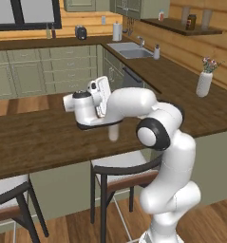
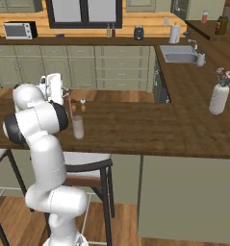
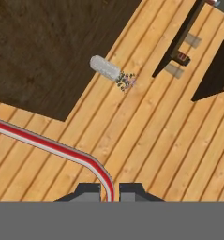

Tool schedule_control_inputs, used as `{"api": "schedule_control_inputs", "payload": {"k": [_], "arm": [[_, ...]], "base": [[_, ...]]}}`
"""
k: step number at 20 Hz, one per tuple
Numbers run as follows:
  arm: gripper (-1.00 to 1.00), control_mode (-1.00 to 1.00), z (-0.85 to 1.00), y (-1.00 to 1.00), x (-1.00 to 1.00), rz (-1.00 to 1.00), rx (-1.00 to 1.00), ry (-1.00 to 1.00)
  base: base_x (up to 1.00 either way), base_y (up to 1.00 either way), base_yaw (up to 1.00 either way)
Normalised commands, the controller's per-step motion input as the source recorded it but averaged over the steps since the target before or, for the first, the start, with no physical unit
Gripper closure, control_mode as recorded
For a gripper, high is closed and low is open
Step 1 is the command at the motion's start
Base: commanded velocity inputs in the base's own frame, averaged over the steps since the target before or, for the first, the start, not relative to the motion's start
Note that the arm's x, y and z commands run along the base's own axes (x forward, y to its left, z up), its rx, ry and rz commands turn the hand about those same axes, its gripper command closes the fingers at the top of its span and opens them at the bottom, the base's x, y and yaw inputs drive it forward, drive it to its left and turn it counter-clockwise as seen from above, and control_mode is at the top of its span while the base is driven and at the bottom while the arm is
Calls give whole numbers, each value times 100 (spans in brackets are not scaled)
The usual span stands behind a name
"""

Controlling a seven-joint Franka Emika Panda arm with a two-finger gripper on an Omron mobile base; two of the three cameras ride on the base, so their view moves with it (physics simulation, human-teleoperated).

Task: Take a straw from the drawer in front and place it inside the glass cup on the dining counter.

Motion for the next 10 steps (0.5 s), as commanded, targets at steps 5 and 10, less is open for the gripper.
{"api": "schedule_control_inputs", "payload": {"k": [5, 10], "arm": [[100, -100, -10, 0, 9, 0, 0, 0], [100, -100, -16, 0, 21, 0, 0, 0]], "base": [[0, 0, 0], [0, 0, 0]]}}
